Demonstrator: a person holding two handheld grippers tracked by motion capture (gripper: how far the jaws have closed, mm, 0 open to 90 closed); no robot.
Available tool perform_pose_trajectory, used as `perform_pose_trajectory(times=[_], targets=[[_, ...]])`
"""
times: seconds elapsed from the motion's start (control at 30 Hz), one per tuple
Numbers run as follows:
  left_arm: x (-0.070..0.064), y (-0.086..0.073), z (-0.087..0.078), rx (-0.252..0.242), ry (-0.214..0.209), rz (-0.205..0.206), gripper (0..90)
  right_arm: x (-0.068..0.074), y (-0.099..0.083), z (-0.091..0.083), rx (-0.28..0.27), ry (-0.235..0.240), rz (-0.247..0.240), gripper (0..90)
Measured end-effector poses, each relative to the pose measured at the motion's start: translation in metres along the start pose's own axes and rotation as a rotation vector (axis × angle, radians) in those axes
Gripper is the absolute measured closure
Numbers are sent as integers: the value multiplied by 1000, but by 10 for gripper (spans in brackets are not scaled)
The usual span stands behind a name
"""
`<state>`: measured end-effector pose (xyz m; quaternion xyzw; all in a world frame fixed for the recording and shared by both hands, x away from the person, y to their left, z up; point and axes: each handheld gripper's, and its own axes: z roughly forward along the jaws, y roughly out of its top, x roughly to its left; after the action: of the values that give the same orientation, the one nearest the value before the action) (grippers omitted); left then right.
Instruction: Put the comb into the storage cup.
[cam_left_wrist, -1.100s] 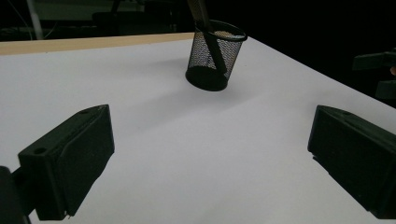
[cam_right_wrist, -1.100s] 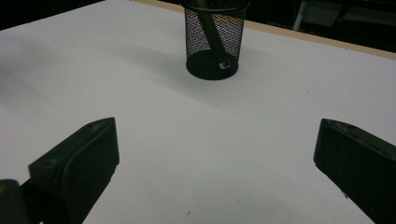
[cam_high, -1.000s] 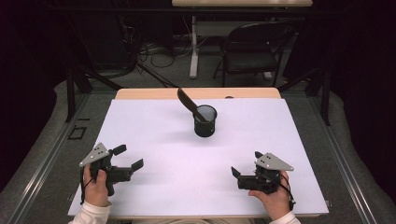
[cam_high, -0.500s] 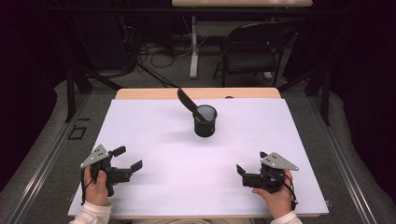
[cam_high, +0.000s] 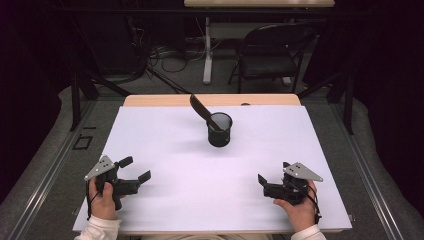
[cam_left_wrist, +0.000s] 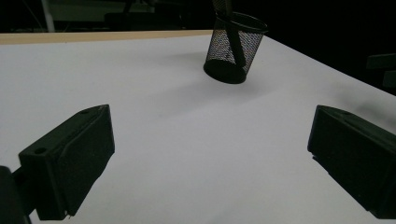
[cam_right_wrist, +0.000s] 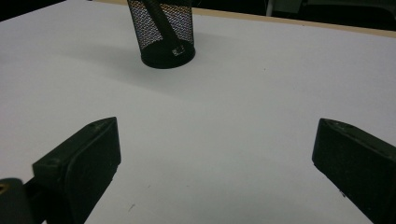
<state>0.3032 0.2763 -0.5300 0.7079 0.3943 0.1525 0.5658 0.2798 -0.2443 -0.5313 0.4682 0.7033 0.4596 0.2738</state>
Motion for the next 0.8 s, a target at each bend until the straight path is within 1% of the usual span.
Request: perform_pose_trajectory(times=[0.03,0.17,0.33,0.4,0.53,0.57,0.8], targets=[[0,0,0,1,2,1,9,-1,-1,1,-5,-3,2,12],[1,-1,1,4,3,0,9,-5,-2,1,9,-4,20,12],[2,-2,1,1,3,-6,9,-7,-3,2,6,-8,30,13],[2,-2,1,2,4,-6,9,-8,-3,2,13,-12,32,14],[2,-2,2,5,1,-7,9,-9,-3,4,6,-9,35,14],[2,-3,2,6,2,-8,9,-9,-3,3,19,-8,32,14],[3,-3,2,6,4,-13,9,-10,-4,4,18,-5,41,15]])
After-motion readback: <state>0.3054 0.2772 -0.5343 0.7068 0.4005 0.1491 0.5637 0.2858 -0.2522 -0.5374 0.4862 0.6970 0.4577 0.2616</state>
